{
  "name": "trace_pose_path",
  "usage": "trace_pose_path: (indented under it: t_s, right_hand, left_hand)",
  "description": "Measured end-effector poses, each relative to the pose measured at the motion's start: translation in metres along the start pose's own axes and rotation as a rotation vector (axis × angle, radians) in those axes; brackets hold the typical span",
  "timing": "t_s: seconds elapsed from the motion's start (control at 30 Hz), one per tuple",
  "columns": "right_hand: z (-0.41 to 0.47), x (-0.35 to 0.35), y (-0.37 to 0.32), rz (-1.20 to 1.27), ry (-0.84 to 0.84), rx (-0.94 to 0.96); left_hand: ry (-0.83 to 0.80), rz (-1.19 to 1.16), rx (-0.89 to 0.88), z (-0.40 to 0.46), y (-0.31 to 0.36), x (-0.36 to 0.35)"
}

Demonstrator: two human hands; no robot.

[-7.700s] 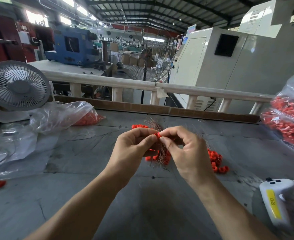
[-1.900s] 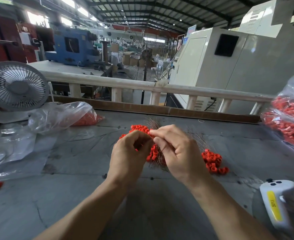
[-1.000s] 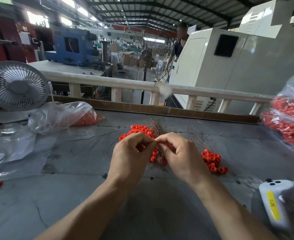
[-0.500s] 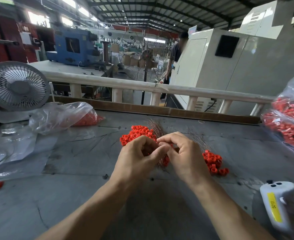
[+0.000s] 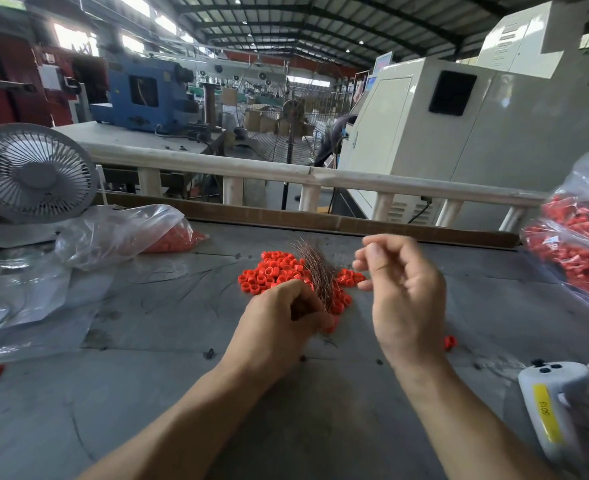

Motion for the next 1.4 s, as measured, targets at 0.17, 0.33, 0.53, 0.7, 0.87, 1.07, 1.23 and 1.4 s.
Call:
trace_pose_path:
  t_s: [0.17,0.33,0.53,0.7,0.87,1.07,1.23,1.4]
  right_hand:
    - [0.008,0.021,0.01,0.199,0.245,-0.172]
    - [0.003,0.01,0.036,0.232,0.059,-0.578]
    - [-0.022,-0.032,0.033,0.135,-0.45,-0.66]
    - [-0.028,-0.038,0.032,-0.001,-0.515,-0.598]
    - [-0.025,-0.034,0.04,0.011,-0.447,-0.607]
    - [-0.026,-0.035,0.044,0.039,-0.436,-0.615]
    - [-0.021,-0.031,0.035,0.075,-0.415,-0.522]
    - [-0.02,-0.034,0.016,-0.002,-0.415,-0.331]
  left_hand:
    - [-0.014,0.141,0.064,0.003,-0.008,-0.006]
    - [0.029,0.147,0.055,0.004,-0.004,0.008]
    - [0.11,0.326,0.152,0.006,-0.019,0.026]
    - [0.055,0.383,0.115,0.005,-0.017,0.021]
    - [0.037,0.453,0.082,0.007,-0.015,0.015]
    - [0.026,0.448,0.095,0.008,-0.016,0.014]
    - [0.099,-0.106,0.237,0.009,-0.019,0.022]
    - [-0.028,-0.898,0.375,0.009,-0.011,0.021]
Point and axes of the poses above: each hand's wrist, its own z-axis towards the middle knuckle, its own x-axis out of the back of the hand, y = z × x, the point moved 6 cm from there along z, towards the middle knuckle, and after that the axes turned 2 degrees about x, right-handed, at the moved point
